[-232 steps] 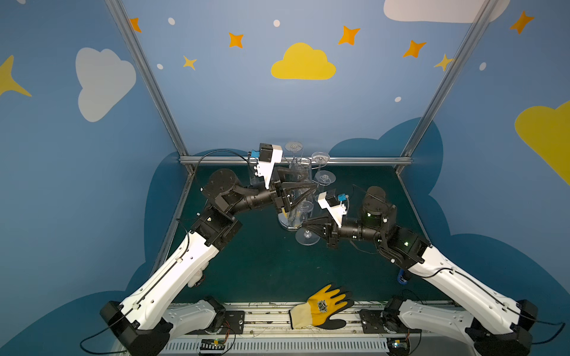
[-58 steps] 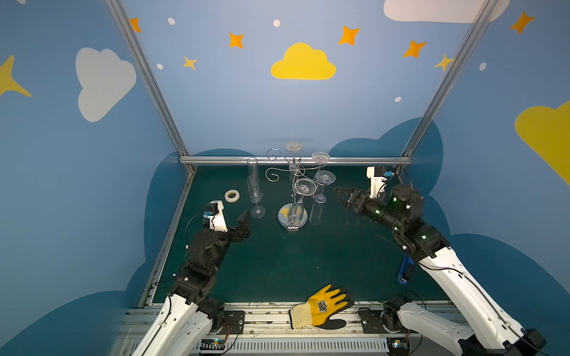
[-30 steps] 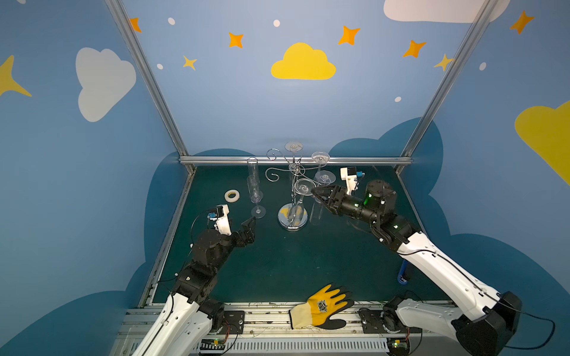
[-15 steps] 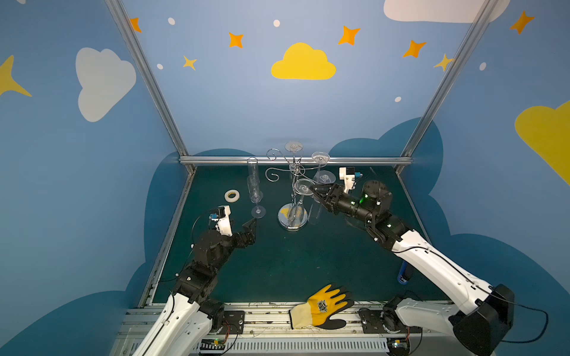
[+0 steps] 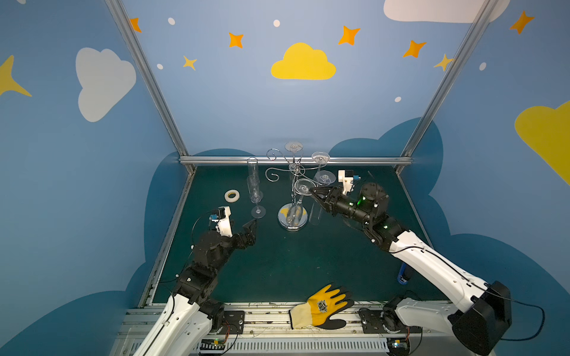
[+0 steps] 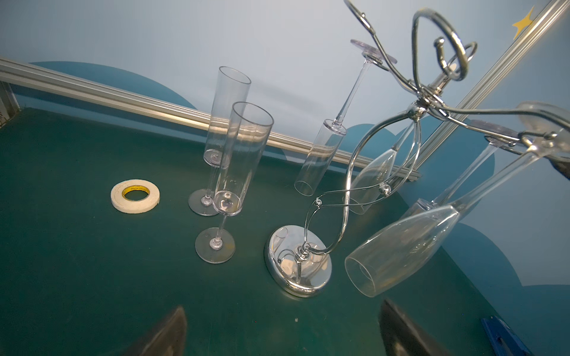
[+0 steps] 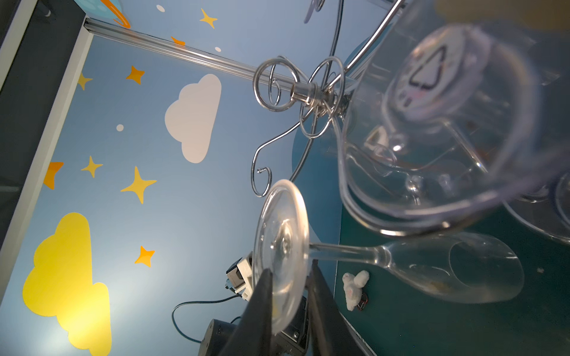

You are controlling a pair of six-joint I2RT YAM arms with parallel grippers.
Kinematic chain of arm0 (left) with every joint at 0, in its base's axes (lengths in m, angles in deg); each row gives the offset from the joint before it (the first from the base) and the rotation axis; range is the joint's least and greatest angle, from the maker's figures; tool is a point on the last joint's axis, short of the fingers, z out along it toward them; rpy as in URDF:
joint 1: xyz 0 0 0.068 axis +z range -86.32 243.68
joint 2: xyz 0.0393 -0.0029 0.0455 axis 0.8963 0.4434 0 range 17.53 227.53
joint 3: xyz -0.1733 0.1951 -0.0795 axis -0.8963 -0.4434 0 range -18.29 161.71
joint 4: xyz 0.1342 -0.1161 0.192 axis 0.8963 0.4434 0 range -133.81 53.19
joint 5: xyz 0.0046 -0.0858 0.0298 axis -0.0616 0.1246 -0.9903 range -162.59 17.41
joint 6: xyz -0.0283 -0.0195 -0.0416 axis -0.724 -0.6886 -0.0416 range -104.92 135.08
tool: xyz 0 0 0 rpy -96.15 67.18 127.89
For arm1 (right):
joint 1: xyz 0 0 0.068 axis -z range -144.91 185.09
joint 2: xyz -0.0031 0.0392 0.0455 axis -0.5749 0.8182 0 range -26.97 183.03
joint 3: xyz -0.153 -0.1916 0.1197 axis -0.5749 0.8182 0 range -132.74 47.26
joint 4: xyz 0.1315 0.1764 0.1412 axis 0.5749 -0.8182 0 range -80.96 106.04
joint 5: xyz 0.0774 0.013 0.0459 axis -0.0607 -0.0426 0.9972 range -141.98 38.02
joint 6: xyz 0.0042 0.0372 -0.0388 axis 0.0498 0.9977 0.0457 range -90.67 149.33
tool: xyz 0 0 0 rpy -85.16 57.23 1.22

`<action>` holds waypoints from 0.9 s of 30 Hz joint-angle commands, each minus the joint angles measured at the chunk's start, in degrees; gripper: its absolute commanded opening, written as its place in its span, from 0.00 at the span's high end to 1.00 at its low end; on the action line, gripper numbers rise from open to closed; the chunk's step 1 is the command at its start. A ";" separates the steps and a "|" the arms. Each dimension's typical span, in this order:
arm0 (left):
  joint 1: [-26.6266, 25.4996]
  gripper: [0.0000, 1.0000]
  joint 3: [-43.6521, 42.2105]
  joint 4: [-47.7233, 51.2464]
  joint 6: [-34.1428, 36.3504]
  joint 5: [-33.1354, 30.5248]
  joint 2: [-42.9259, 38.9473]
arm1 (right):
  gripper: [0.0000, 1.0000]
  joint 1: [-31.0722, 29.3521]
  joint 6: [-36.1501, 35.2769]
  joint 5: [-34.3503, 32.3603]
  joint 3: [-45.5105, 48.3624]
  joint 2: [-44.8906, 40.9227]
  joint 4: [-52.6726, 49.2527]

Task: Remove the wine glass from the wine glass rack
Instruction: 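Position the open right gripper around the hanging glass stem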

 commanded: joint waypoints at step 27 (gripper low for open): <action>-0.10 0.03 -0.14 2.51 -0.17 -1.31 -5.47 | 1.00 -0.28 3.71 0.36 -0.99 -0.21 1.35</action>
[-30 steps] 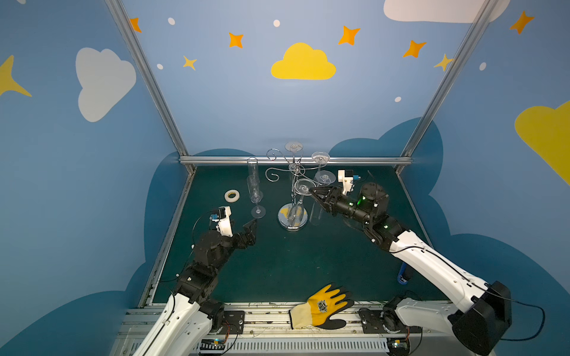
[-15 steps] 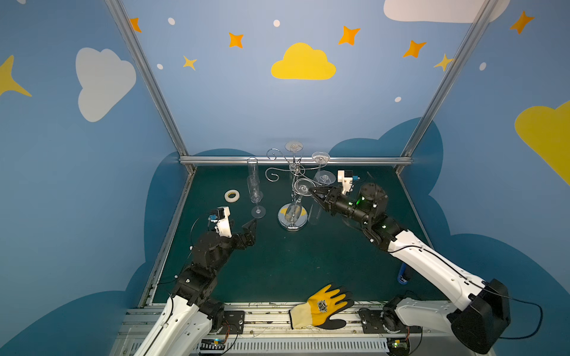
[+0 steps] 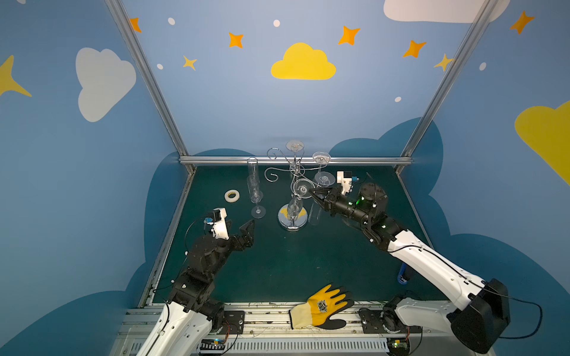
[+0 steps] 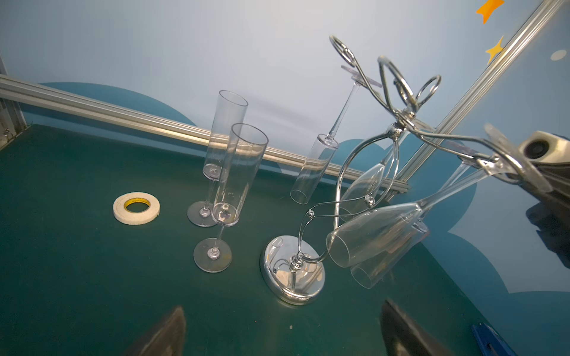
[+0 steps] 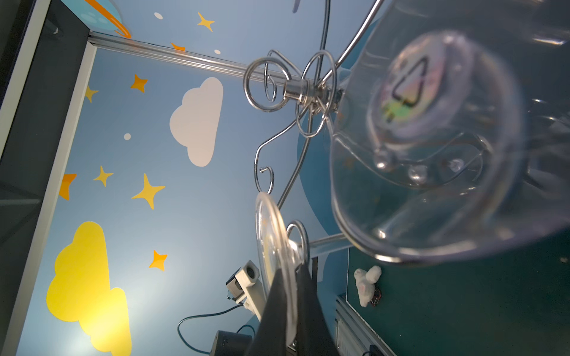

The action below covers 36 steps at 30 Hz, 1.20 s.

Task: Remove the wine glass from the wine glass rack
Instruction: 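Position the open right gripper around the hanging glass stem, then close the right gripper on the hanging glass stem at the rack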

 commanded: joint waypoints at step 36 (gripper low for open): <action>-0.10 0.03 -0.78 4.60 0.02 -2.46 -5.34 | 1.00 -2.04 4.35 1.45 -9.59 -3.16 -6.62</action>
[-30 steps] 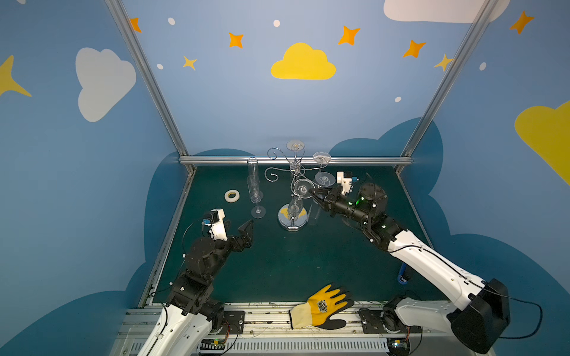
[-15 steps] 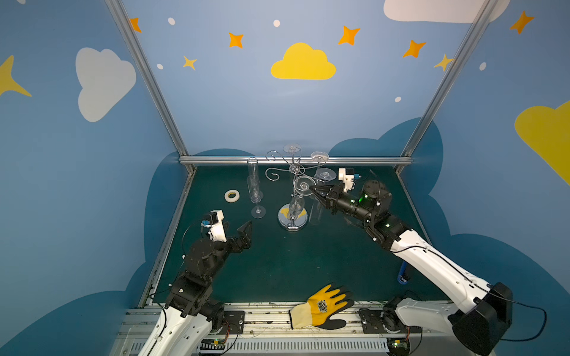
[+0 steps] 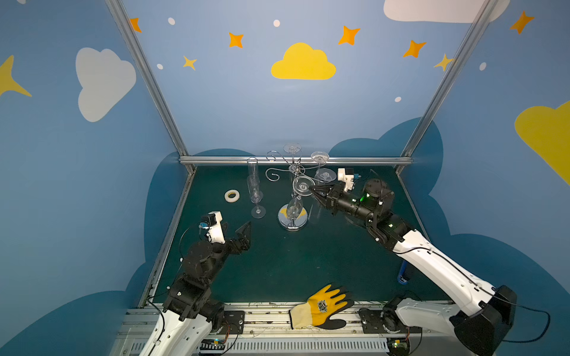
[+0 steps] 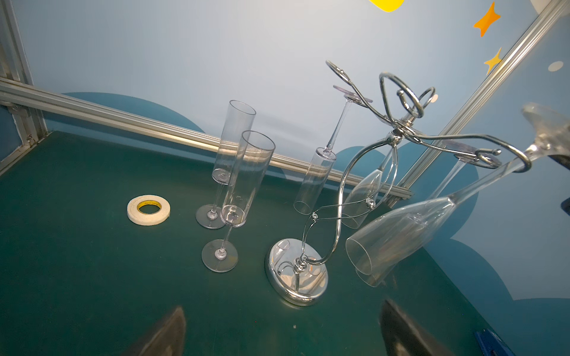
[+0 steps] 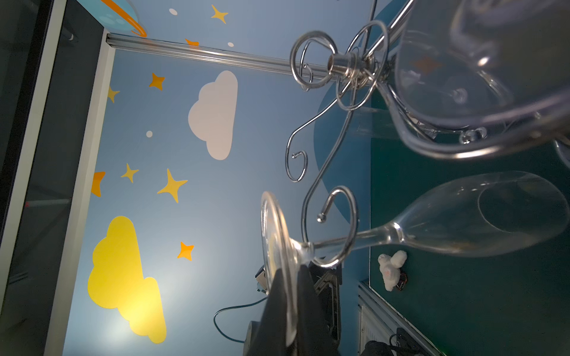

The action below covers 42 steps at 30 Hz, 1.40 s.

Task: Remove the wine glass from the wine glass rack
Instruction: 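Close the right gripper on the hanging glass stem at the rack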

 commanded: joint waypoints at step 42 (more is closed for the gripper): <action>-0.11 0.03 -1.11 2.70 0.20 -1.34 -2.37 | 1.00 -0.77 6.98 -12.91 -10.96 4.40 -12.32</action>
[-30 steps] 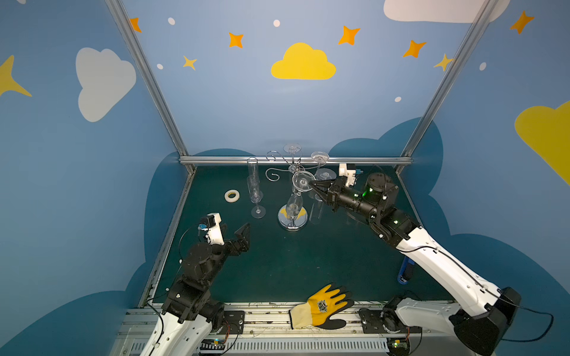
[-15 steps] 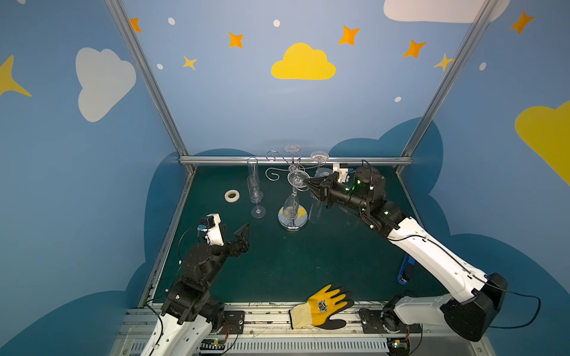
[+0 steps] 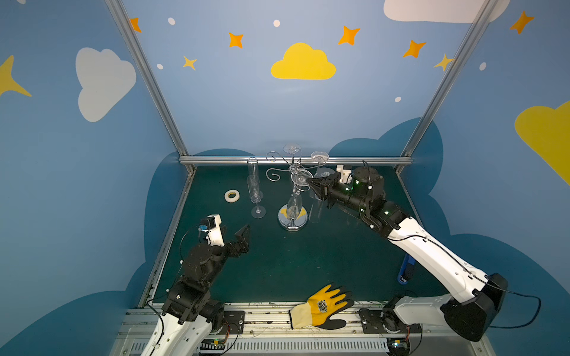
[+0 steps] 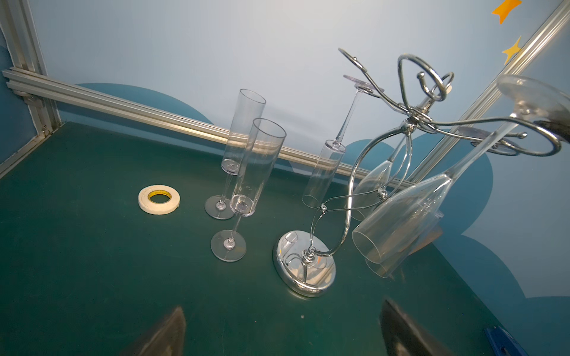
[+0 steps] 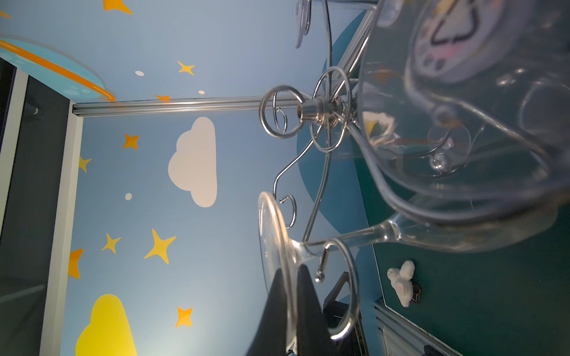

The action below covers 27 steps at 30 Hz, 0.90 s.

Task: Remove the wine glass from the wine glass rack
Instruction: 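Close the right gripper on the hanging glass stem at the rack, then slide the held glass off the rack arm and pull it back with the right gripper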

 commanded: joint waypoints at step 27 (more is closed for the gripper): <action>-0.15 0.03 0.16 0.89 -0.09 -0.43 -1.00 | 1.00 1.30 4.01 -4.61 5.60 -5.94 -0.01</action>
